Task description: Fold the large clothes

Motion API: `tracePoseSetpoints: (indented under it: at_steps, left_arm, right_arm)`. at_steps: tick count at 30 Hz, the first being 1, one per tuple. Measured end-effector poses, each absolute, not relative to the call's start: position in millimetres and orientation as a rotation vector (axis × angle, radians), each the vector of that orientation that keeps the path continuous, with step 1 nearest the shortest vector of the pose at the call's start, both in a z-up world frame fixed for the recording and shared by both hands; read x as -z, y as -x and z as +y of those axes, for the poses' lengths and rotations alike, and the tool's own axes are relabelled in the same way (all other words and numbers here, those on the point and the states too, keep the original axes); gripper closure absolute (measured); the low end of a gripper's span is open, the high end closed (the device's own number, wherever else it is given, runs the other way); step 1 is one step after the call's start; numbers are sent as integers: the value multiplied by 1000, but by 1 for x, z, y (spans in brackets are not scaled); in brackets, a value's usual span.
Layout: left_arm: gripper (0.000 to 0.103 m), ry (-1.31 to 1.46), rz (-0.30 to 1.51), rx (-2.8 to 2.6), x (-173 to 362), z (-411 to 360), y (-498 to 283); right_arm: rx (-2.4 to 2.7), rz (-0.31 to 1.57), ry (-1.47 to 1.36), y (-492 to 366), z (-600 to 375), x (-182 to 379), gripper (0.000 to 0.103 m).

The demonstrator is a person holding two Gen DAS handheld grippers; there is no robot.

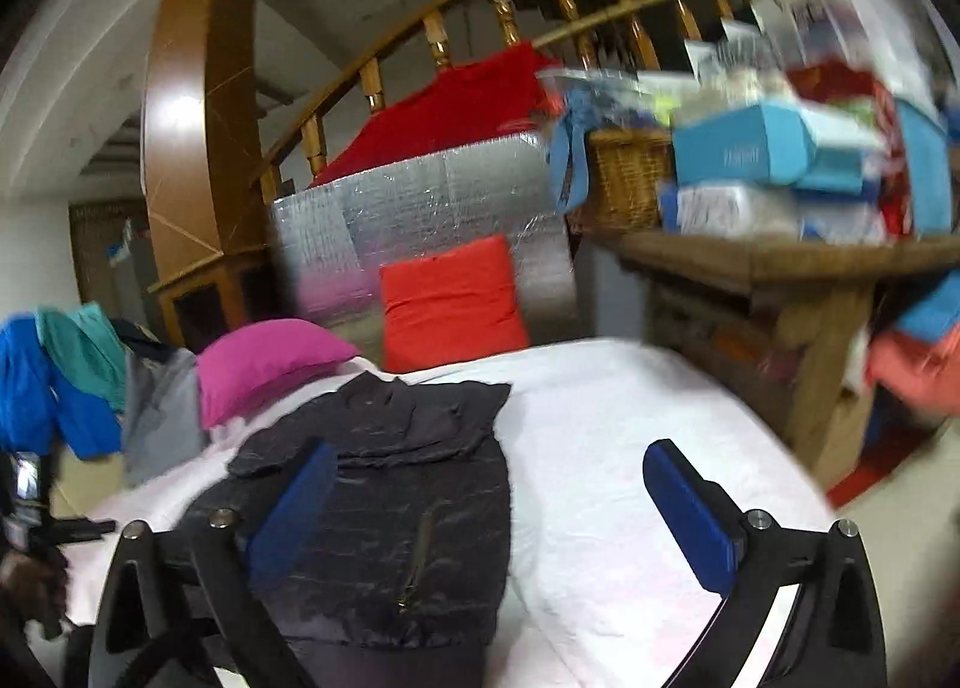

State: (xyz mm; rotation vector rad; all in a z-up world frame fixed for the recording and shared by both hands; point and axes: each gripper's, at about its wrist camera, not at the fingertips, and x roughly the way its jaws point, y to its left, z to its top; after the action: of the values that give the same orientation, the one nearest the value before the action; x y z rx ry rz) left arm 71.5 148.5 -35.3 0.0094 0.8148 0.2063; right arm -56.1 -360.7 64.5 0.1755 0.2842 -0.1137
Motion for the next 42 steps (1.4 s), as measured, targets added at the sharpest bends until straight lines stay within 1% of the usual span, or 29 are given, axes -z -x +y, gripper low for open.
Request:
tracePoseSetpoints:
  at_steps: [6, 13, 25, 29, 32, 34, 37, 42]
  left_arm:
    - [28, -10, 799, -224, 34, 155, -52]
    - [28, -11, 832, -232, 45, 154, -50]
    - [28, -18, 863, -234, 53, 149, -53]
    - [28, 33, 916, -192, 65, 151, -57]
    - [28, 150, 957, -125, 76, 160, -59]
    - [28, 200, 968, -99, 82, 162, -59]
    - [28, 203, 991, -71, 90, 157, -64]
    - [28, 216, 1019, -41, 100, 147, -73]
  right_arm:
    - [94, 341, -172, 52, -335, -61, 0]
    - [66, 461, -228, 35, -326, -27, 0]
    - [53, 588, -315, 19, -342, 19, 0]
    - [38, 694, -391, 4, -358, 48, 0]
    - [-14, 786, -535, -6, -375, 74, 0]
    - [-27, 795, -595, -7, -383, 84, 0]
    - [-38, 818, -653, -14, -395, 100, 0]
    - [-85, 860, -687, -33, -398, 118, 0]
